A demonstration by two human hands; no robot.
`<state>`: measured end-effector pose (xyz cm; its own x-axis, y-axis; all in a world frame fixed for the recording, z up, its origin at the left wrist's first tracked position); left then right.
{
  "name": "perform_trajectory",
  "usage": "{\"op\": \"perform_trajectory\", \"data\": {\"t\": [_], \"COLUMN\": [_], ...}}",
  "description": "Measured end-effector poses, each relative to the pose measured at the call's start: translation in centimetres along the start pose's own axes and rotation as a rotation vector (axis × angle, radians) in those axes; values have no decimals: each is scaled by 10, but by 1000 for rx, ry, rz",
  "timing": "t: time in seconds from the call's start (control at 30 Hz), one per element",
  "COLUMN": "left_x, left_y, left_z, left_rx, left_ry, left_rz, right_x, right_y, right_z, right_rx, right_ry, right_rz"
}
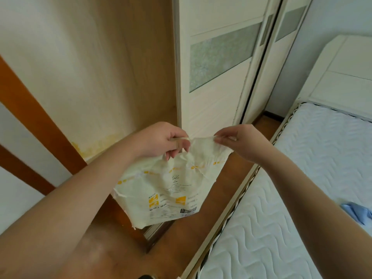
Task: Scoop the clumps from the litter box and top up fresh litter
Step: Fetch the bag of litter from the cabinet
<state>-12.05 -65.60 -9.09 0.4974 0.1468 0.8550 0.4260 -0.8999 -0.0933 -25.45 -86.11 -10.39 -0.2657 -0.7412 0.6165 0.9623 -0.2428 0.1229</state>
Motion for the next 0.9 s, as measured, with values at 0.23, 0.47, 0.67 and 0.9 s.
{"op": "perform_trajectory", "data": {"t": [0.23, 0.47, 0.67, 0.9], "left_x": [11, 24, 6, -29], "left_y": [3, -27, -58, -89], "left_z": [-38, -30, 8, 40], "left_rx": [-134, -207, -378, -523], "left_ry": [188, 392, 509, 428], "left_rz": [-30, -160, -324, -847], "right_x": [-9, -42, -75, -60], "right_y": [-26, -56, -82, -153], "right_z": [38, 64, 96, 122], "right_rx": [50, 36, -108, -263], "right_ry": [-348, -271, -261, -265], "right_rz": [55, -245, -314, -489]}}
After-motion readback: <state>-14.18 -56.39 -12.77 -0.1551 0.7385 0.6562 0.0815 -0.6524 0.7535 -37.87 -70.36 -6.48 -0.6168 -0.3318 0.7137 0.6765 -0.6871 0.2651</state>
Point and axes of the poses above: each hand's wrist, its own y-axis towards the middle knuckle, its own x-axis out of the back of the hand, z = x × y, the point moved 1 cm from there along y, towards the middle knuckle, and after that the axes turned 15 degrees about y, right-handed, at the moved point
